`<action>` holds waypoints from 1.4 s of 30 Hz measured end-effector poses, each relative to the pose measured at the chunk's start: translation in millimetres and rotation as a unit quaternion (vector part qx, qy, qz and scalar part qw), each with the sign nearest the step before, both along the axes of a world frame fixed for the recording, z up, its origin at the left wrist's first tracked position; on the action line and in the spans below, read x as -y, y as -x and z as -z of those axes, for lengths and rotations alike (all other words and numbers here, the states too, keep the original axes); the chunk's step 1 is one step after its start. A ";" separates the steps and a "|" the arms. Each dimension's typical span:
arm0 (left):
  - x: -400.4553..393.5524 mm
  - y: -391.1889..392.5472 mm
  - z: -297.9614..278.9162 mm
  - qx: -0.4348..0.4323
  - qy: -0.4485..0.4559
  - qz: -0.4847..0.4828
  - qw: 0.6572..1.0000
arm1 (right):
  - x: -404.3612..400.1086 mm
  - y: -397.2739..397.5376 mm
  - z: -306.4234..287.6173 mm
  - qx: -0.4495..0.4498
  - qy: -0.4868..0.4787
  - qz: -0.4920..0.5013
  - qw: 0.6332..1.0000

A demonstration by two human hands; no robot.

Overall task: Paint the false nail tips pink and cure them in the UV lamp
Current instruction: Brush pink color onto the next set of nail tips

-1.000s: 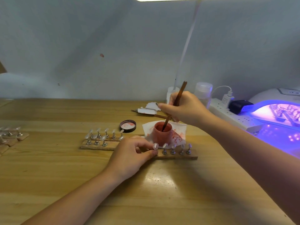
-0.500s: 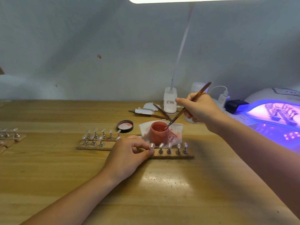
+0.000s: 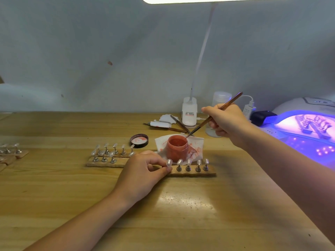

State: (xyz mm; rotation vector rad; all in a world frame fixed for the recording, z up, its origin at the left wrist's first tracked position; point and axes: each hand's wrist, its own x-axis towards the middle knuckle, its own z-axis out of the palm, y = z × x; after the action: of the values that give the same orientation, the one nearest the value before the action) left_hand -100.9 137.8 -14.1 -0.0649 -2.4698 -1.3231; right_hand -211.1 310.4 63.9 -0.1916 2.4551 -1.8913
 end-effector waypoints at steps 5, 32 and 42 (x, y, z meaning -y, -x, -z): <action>-1.0 -1.5 -1.4 -0.002 0.004 0.000 1.000 | 1.5 0.6 5.8 0.013 -0.016 0.013 1.000; -2.7 -7.0 -2.0 0.001 -0.040 0.007 0.999 | -6.9 -83.2 66.3 -0.344 0.072 -0.122 0.928; -1.9 -7.2 -1.3 -0.010 -0.067 0.014 0.998 | -8.6 -85.9 80.5 -0.357 0.081 -0.139 0.920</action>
State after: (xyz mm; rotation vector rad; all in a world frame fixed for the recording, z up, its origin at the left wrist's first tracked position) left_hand -93.7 139.7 -12.8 -0.0793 -2.3646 -1.4896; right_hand -125.3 318.9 -16.6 -1.3786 2.4172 -2.1466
